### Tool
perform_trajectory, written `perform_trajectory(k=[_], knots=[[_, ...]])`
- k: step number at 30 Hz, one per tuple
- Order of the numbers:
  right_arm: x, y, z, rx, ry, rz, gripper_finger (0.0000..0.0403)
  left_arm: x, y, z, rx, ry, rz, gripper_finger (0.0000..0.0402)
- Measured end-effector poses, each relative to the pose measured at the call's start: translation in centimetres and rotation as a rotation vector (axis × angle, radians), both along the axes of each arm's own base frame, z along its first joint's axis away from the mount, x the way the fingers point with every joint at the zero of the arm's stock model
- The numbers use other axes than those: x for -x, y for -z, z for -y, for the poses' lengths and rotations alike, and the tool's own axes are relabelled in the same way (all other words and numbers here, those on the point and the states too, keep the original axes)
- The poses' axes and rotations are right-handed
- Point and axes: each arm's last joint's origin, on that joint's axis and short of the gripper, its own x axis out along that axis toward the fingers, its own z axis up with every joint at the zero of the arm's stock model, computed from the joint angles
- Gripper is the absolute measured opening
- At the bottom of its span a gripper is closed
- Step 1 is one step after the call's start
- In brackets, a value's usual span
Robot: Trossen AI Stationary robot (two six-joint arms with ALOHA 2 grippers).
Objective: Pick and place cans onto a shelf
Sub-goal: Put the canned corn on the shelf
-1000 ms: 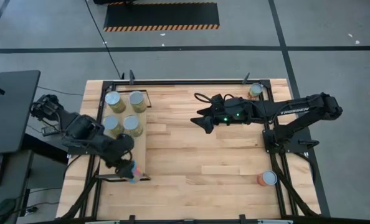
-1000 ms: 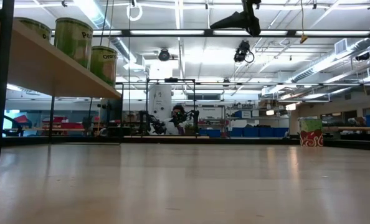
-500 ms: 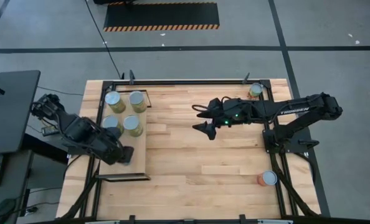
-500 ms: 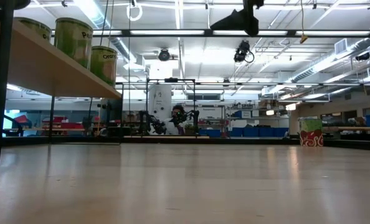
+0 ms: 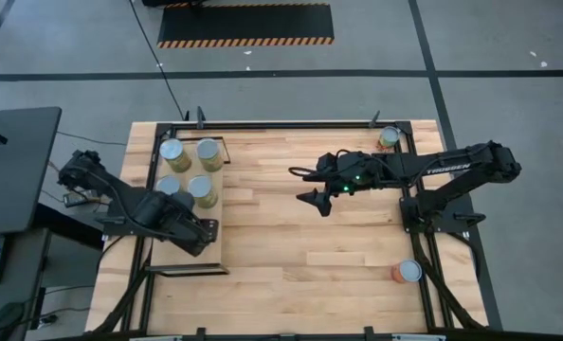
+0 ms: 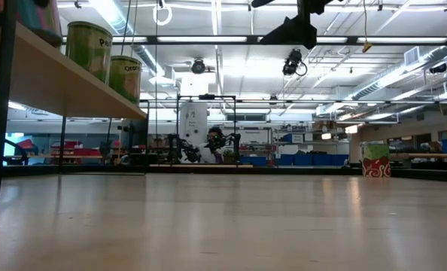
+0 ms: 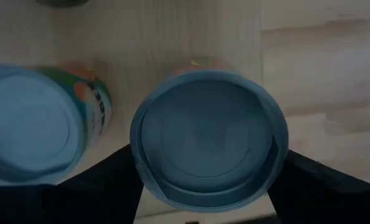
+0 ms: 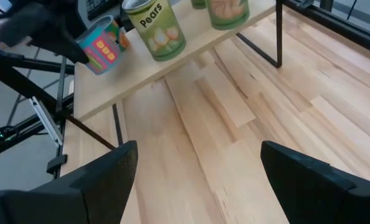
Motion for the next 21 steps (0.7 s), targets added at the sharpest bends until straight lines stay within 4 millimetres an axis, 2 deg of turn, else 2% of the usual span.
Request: perform_trajectory(k=[9,14,21], knots=[[0.0,0.0,-0.3,-0.039,-0.024,0.001,0.0347,-1.8,1.4,-0.2,-0.049,-0.005,-0.066,0.029],[0.0,0.0,-0.4,-0.075,-0.053,0.002,0.0347,-2.0,1.4,-0.4,-0.081,-0.001,-0.044,0.0292],[0.0,0.0,-0.6,-0.112,-0.086,-0.001,0.0347,-1.8,1.4,-0.6,-0.112,0.002,-0.057,0.0327]])
